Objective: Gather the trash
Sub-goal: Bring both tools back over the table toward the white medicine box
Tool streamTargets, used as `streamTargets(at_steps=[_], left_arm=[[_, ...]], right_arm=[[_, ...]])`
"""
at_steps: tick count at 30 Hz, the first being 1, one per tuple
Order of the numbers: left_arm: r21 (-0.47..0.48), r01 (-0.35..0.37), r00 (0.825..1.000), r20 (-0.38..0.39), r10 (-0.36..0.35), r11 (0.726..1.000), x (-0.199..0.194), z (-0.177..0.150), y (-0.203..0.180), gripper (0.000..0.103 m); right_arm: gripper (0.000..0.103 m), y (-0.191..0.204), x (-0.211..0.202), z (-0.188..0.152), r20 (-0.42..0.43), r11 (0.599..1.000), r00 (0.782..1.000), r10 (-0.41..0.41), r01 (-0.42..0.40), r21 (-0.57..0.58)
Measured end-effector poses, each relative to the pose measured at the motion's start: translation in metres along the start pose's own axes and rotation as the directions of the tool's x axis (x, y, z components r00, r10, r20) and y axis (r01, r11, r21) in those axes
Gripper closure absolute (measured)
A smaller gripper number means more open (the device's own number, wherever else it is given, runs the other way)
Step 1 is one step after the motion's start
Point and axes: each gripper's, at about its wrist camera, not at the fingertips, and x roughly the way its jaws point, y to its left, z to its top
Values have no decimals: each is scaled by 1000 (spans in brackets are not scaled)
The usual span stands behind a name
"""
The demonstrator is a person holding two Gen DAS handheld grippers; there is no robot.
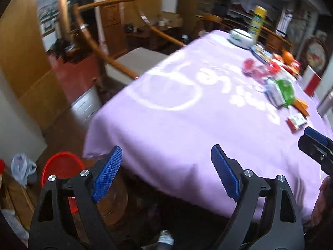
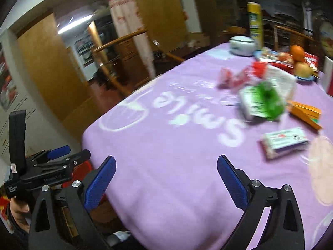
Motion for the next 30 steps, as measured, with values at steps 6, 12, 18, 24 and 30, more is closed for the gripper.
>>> streamTargets(at_steps=[6, 12, 18, 24, 30], left_arm=[[89, 34, 999, -6, -34, 995, 14, 14, -51, 18], [148, 58, 998, -19, -56, 987, 25, 24, -85, 18], [174, 81, 996, -37, -76, 981, 41, 36, -101, 18], [184, 114, 993, -52, -106, 976, 52, 48, -113, 17], [194, 139, 990, -54, -131, 971, 62, 61, -126, 15]], right_arm=[[7, -50, -10, 2, 18, 995, 997, -76, 75, 59], [7, -75, -17, 0, 10, 987, 992, -124, 122, 104], [7, -104, -10, 5, -28, 972, 982, -188, 190, 140], [7, -129, -14, 16, -38, 948, 960, -279, 281, 148], [6, -156, 5, 34, -99, 925, 938, -332, 344, 158]])
